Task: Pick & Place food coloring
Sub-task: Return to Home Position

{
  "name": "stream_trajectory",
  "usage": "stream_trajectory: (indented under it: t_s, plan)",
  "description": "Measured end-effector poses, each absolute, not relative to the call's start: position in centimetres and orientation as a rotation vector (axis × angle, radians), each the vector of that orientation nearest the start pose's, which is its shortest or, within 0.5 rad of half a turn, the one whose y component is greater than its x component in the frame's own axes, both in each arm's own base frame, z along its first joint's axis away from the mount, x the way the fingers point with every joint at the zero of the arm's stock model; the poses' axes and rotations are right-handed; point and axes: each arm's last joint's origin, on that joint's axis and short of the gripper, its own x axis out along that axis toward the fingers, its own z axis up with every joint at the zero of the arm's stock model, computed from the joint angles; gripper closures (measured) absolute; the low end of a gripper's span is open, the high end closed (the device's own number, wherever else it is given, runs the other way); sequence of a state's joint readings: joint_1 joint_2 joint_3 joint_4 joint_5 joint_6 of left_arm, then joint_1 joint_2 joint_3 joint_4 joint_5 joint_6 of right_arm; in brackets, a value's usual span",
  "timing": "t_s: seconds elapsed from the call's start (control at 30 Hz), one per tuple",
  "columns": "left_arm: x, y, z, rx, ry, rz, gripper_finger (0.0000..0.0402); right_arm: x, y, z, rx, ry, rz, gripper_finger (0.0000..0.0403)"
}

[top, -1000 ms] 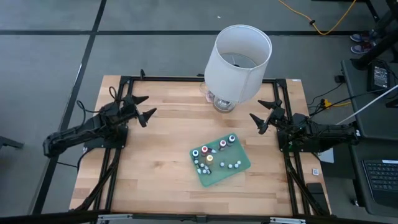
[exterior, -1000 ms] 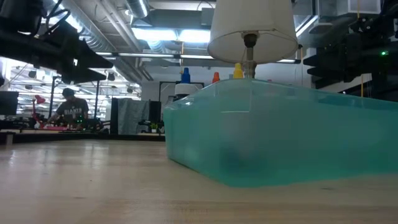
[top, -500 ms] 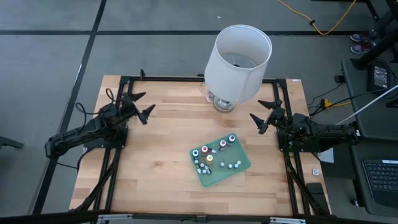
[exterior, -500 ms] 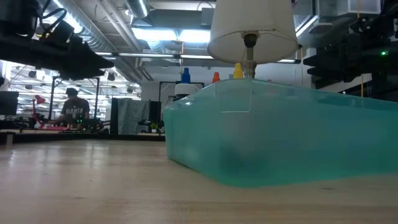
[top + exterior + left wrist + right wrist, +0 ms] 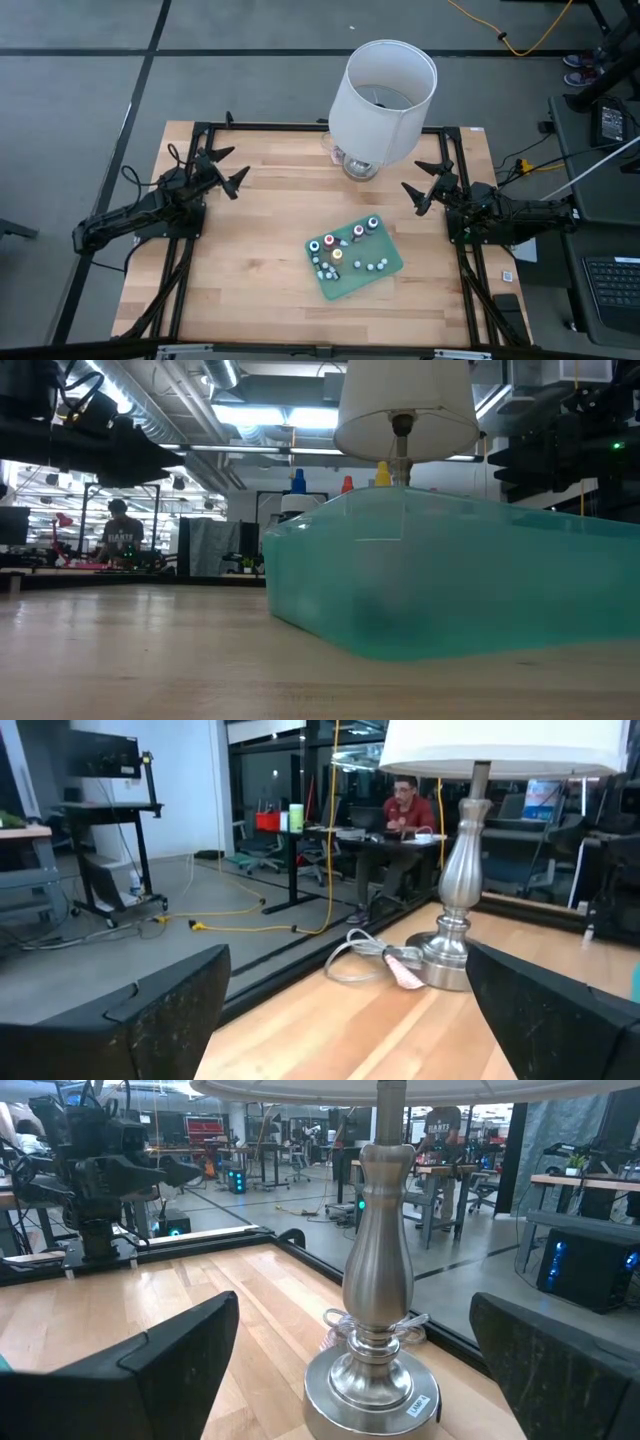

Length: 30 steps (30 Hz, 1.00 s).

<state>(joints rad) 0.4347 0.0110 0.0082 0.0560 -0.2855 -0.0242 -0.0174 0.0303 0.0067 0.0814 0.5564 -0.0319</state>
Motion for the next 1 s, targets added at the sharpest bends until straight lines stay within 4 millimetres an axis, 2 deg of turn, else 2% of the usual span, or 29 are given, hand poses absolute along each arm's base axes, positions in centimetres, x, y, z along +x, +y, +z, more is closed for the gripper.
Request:
stream_trajectory:
  t_s: [0.2,1.0]
  plan:
    - [8.37,4.79,17.14,-0.064,-0.088,0.718,0.0002,9.44,-1.70,17.10,-0.015,-0.047,-0.574,0.0006]
    - [8.37,4.79,17.13,-0.067,-0.088,0.718,0.0002,9.44,-1.70,17.09,-0.016,-0.047,-0.575,0.0006]
